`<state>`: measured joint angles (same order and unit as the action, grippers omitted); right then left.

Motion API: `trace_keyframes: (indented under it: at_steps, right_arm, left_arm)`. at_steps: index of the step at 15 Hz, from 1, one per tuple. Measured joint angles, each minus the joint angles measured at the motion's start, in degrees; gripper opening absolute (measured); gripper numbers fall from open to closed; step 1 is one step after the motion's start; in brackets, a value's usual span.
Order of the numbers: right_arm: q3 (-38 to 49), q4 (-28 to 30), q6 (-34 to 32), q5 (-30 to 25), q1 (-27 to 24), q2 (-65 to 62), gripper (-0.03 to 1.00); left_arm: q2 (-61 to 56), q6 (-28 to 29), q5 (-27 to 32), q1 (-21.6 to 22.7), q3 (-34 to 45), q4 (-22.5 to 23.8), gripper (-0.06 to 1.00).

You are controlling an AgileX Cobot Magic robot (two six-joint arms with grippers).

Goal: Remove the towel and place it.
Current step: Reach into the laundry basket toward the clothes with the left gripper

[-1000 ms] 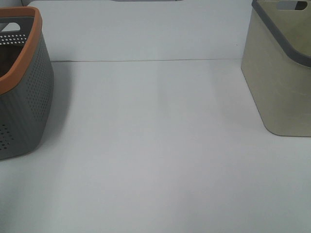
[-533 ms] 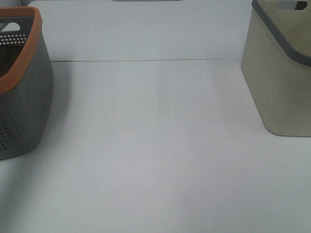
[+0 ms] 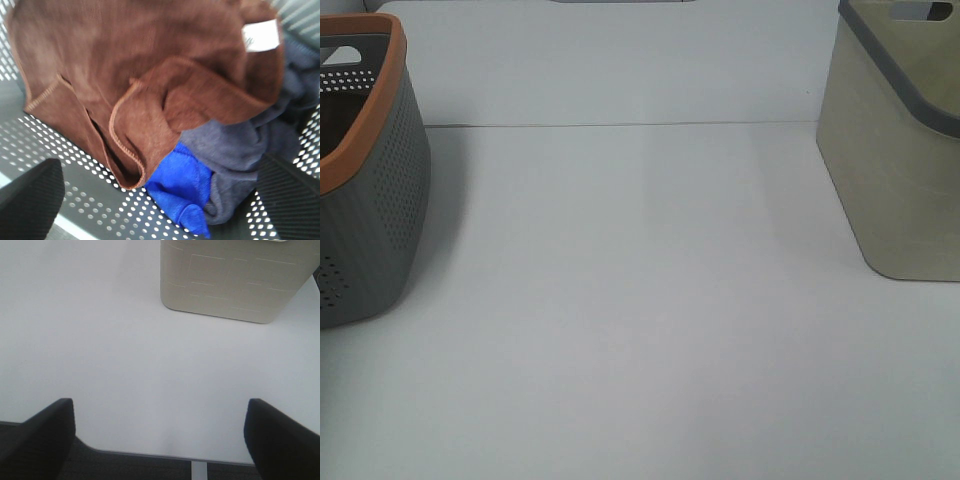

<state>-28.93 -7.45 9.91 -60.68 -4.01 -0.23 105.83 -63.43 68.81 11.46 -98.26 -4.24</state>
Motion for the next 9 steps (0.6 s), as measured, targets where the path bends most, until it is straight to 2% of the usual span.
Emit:
trace_keyframes:
  at_steps: [2, 6, 9]
  right_arm:
    - [0.0, -0.1, 0.0, 0.0, 0.0, 0.0, 0.90]
    - [0.0, -0.2, 0.0, 0.0, 0.0, 0.0, 0.90]
    - [0.0, -0.2, 0.0, 0.0, 0.0, 0.0, 0.90]
  left_arm:
    - [5.0, -1.8, -4.0, 1.1, 0.0, 1.5, 0.99]
    - [12.2, -7.6, -12.9, 1.0, 0.0, 1.4, 0.98]
    - [15.4, -10.6, -14.7, 0.4, -0.1, 0.8, 0.97]
